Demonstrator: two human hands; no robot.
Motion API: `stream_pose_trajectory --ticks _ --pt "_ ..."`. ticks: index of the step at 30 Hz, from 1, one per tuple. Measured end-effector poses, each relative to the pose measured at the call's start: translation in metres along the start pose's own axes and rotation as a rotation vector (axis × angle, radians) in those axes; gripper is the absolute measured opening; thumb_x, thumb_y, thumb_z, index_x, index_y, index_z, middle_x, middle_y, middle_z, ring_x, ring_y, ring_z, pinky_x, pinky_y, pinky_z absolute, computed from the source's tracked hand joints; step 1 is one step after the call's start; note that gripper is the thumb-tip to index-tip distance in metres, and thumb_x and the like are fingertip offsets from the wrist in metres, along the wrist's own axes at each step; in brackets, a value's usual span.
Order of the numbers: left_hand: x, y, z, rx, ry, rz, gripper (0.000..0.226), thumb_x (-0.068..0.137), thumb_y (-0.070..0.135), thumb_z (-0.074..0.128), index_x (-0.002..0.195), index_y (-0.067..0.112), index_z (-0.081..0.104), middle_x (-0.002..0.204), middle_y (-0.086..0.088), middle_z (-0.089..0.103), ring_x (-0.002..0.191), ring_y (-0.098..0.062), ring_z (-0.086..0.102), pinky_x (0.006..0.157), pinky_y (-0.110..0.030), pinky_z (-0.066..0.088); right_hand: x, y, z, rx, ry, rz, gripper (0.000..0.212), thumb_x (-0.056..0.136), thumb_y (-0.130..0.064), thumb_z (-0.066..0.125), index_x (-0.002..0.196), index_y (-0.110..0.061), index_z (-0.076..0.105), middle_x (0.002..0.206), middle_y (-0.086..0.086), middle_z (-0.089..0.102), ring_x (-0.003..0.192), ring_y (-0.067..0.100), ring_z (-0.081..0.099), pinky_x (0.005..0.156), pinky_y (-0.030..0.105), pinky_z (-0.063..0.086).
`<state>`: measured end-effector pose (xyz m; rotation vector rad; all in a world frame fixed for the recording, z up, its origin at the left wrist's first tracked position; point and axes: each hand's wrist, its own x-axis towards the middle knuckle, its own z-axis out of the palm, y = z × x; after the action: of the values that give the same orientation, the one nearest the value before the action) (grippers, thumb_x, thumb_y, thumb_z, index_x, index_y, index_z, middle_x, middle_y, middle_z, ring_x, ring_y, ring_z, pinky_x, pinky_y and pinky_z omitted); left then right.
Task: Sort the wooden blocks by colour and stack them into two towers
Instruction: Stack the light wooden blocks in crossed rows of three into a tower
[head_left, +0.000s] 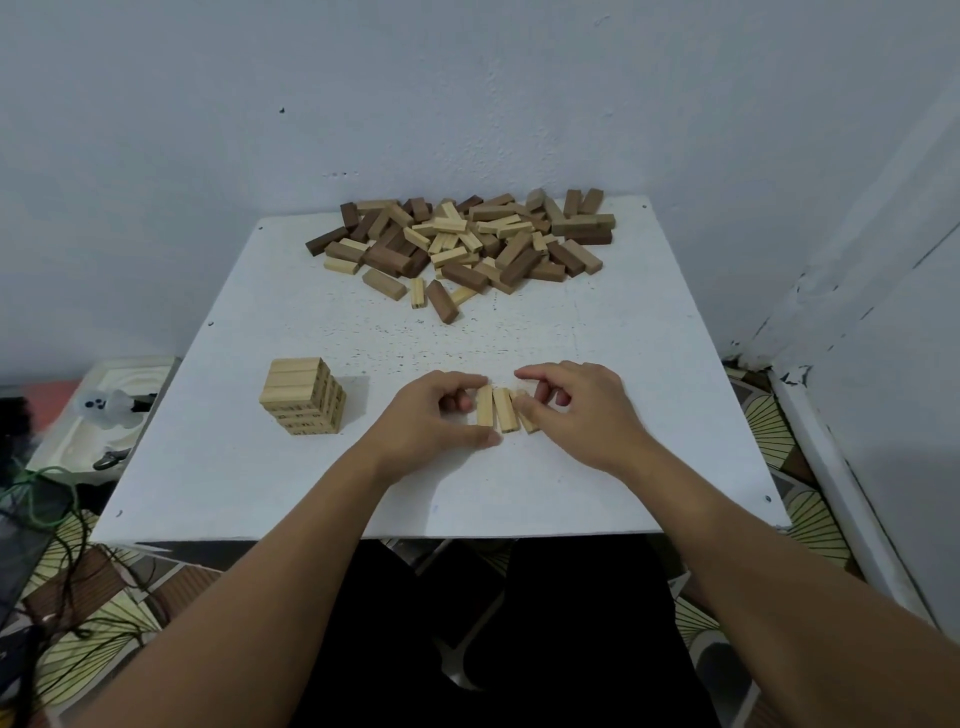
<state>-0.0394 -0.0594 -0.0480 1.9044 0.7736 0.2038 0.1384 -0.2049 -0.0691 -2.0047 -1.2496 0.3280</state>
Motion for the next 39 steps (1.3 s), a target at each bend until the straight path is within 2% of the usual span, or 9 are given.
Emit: stream_pose_trajectory --ticks 4,7,10,14,20,26,30,33,39 --pt "-0.002 0.001 0.001 0.037 0.017 0.022 0.061 0.067 0.029 0.098 0.123 0.032 0.074 0.097 0.009 0.057 0.082 0.004 0.054 0.076 -0.01 0.042 0.004 0.003 -0.024 0.067 -0.32 0.05 0.076 0.076 -0.063 0.079 0.144 -0.039 0.055 0.107 -0.02 0.061 0.102 0.005 0.053 0.105 0.038 0.042" --pt "-0.002 0.004 0.003 0.071 0.044 0.019 0.059 0.067 0.031 0.098 0.121 0.036 0.074 0.096 0.009 0.057 0.081 0.005 0.053 0.073 -0.007 0.039 0.009 0.006 -0.033 0.075 -0.442 0.063 0.074 0.076 -0.043 0.086 0.143 -0.038 0.056 0.113 -0.019 0.06 0.109 0.006 0.053 0.1 0.032 0.048" --pt "-0.001 0.007 0.004 0.106 0.044 0.007 0.057 0.067 0.037 0.097 0.119 0.041 0.074 0.097 0.01 0.056 0.083 0.005 0.051 0.074 -0.01 0.038 0.013 0.007 -0.028 0.119 -0.403 0.063 0.062 0.073 -0.041 0.089 0.13 -0.043 0.066 0.11 -0.017 0.061 0.109 0.007 0.055 0.096 0.027 0.048" --pt "0.0 0.008 0.004 0.151 0.022 0.001 0.056 0.068 0.043 0.096 0.119 0.048 0.072 0.099 0.011 0.056 0.088 0.001 0.052 0.082 -0.021 0.042 0.011 0.009 -0.023 0.113 -0.346 0.075 0.061 0.068 -0.048 0.091 0.125 -0.043 0.069 0.104 -0.017 0.063 0.104 0.006 0.056 0.092 0.026 0.047" --pt "0.001 0.011 0.004 0.216 0.003 0.002 0.053 0.071 0.047 0.093 0.119 0.051 0.07 0.099 0.01 0.055 0.094 -0.009 0.054 0.092 -0.035 0.047 0.008 0.004 -0.02 0.027 -0.3 0.036 0.061 0.069 -0.057 0.086 0.125 -0.042 0.067 0.102 -0.019 0.061 0.099 0.004 0.056 0.103 0.037 0.043" --pt "0.002 0.015 0.005 0.322 -0.005 0.005 0.05 0.07 0.055 0.088 0.114 0.057 0.065 0.099 0.007 0.053 0.091 -0.01 0.053 0.096 -0.043 0.044 0.004 -0.001 -0.018 0.019 -0.244 0.007 0.056 0.069 -0.057 0.085 0.12 -0.042 0.068 0.098 -0.018 0.06 0.096 0.004 0.056 0.104 0.043 0.042" --pt "0.005 0.026 0.003 0.458 -0.005 0.026 0.052 0.07 0.06 0.087 0.116 0.054 0.064 0.099 0.008 0.055 0.091 -0.007 0.052 0.097 -0.043 0.041 0.0 -0.007 -0.02 0.026 -0.215 -0.013 0.055 0.068 -0.054 0.083 0.119 -0.041 0.068 0.098 -0.017 0.059 0.096 0.005 0.057 0.102 0.046 0.045" --pt "0.002 0.042 -0.005 0.592 0.044 0.1 0.051 0.073 0.063 0.083 0.118 0.053 0.063 0.098 0.01 0.05 0.097 -0.013 0.049 0.092 -0.04 0.035 -0.001 -0.018 -0.025 0.098 -0.192 -0.006 0.056 0.073 -0.04 0.087 0.125 -0.038 0.067 0.105 -0.015 0.055 0.103 0.004 0.056 0.1 0.041 0.05" --pt "-0.017 0.077 -0.072 0.698 0.142 0.206 0.052 0.072 0.06 0.084 0.118 0.057 0.061 0.104 0.009 0.047 0.109 -0.014 0.037 0.095 -0.036 0.022 0.021 -0.076 -0.026 0.178 -0.071 -0.12 0.057 0.073 -0.039 0.089 0.126 -0.035 0.069 0.113 -0.012 0.052 0.115 0.006 0.054 0.102 0.035 0.048"
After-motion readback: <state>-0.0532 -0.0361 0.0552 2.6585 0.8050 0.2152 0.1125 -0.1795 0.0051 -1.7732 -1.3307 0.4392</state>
